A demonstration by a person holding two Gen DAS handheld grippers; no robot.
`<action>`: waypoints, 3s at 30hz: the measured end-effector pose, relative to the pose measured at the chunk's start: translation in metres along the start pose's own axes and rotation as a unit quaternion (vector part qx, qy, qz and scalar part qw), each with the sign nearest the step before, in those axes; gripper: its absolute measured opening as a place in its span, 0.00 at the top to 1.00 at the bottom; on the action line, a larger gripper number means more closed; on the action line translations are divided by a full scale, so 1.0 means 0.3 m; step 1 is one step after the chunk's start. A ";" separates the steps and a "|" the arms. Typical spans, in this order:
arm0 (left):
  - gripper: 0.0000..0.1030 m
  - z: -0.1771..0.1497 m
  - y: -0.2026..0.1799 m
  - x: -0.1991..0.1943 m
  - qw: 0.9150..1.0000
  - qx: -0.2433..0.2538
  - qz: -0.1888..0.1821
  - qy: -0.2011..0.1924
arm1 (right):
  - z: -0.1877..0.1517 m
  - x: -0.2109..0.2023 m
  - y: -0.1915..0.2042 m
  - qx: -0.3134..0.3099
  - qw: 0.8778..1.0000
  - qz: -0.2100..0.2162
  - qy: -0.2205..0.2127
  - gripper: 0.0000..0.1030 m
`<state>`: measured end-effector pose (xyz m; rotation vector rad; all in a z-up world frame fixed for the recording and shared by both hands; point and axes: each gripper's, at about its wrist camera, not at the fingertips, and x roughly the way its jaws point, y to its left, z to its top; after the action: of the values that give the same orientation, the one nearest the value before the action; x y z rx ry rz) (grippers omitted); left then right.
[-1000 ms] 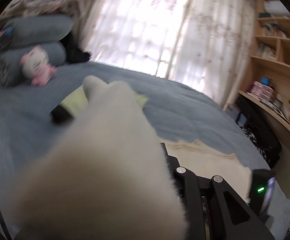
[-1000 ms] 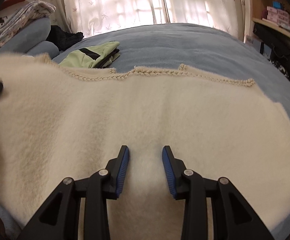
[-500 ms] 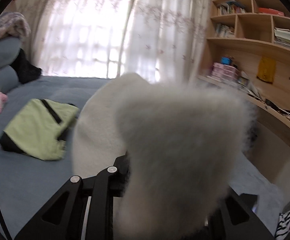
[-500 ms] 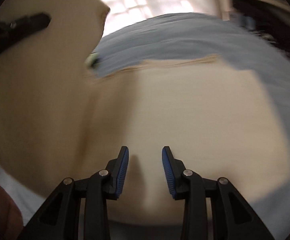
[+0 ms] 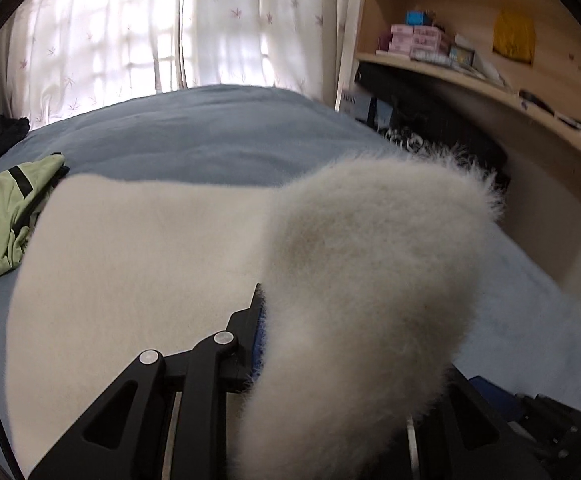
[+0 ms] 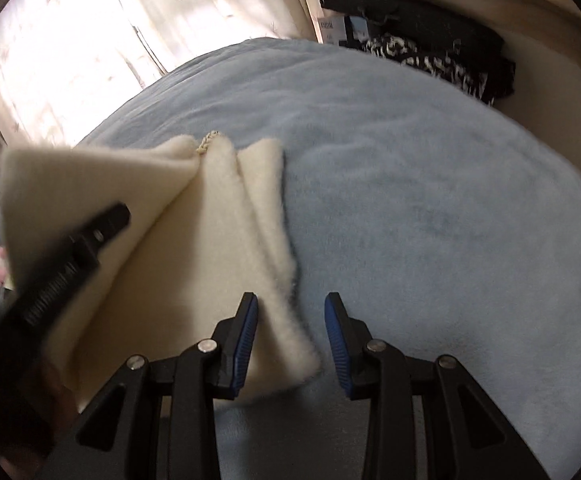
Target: Fold large clothes
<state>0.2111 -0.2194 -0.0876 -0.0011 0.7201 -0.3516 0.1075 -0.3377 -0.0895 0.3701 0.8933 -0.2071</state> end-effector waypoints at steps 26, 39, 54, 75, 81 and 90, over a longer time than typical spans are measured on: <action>0.21 0.077 0.302 -0.404 0.999 -0.051 -0.009 -0.003 | 0.102 -0.134 -0.002 0.028 0.996 0.080 -0.025 0.65; 0.21 -0.009 0.771 -0.187 0.978 -0.166 0.002 0.125 | 0.345 -0.007 0.133 0.038 0.976 0.191 0.098 0.37; 0.10 -0.030 0.813 -0.056 0.974 -0.160 -0.068 0.144 | 0.377 0.412 0.147 0.069 0.921 0.265 0.276 0.36; 0.11 0.108 0.546 -0.135 0.988 -0.071 -0.078 0.117 | 0.368 -0.111 0.278 -0.175 0.962 0.207 0.019 0.83; 0.11 0.132 0.433 -0.074 0.988 -0.055 -0.073 0.123 | 0.383 0.028 0.143 -0.133 0.980 0.142 0.031 0.83; 0.11 0.080 0.355 -0.057 0.995 0.012 -0.013 0.102 | 0.333 0.185 0.030 -0.063 0.984 0.152 0.070 0.82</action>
<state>0.2483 -0.1168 -0.0713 0.0497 0.9195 -0.3891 0.2162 -0.3704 -0.0744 0.4012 0.9697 0.1592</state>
